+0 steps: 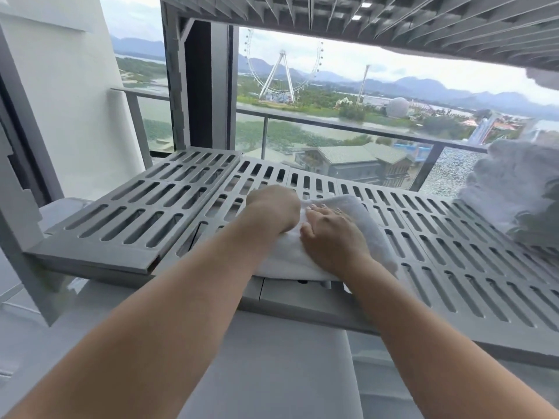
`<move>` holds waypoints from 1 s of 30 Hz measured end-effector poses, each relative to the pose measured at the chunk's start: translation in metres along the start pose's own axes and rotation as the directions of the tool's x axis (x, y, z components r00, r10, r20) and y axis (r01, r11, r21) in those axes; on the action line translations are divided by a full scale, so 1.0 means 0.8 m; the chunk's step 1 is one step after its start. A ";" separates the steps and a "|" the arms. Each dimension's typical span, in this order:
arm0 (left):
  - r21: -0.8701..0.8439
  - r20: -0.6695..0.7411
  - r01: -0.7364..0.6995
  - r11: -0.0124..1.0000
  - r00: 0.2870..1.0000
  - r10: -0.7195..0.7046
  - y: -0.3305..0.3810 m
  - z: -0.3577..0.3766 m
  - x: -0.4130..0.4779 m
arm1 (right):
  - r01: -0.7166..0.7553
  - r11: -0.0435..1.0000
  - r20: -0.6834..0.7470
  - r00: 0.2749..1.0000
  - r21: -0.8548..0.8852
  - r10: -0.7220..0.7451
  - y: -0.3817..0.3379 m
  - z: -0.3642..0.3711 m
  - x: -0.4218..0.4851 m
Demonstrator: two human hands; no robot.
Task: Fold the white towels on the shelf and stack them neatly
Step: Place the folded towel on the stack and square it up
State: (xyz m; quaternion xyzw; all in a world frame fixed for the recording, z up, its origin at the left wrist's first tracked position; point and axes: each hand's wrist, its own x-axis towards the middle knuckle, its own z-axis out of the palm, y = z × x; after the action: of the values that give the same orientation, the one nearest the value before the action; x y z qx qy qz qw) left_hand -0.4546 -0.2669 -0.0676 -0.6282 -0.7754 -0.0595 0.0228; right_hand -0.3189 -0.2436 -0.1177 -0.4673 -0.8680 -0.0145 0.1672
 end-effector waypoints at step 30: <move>0.019 0.066 -0.098 0.995 0.993 0.097 0.088 0.014 -0.009 | -0.641 0.766 -0.071 0.767 -0.049 0.638 0.152 -0.062 -0.079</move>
State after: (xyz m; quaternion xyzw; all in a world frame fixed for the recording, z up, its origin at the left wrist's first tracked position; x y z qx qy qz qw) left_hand -0.3835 -0.2581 -0.0753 -0.6667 -0.7447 -0.0293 0.0071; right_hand -0.1736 -0.2349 -0.1064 -0.7399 -0.6515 0.0009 0.1674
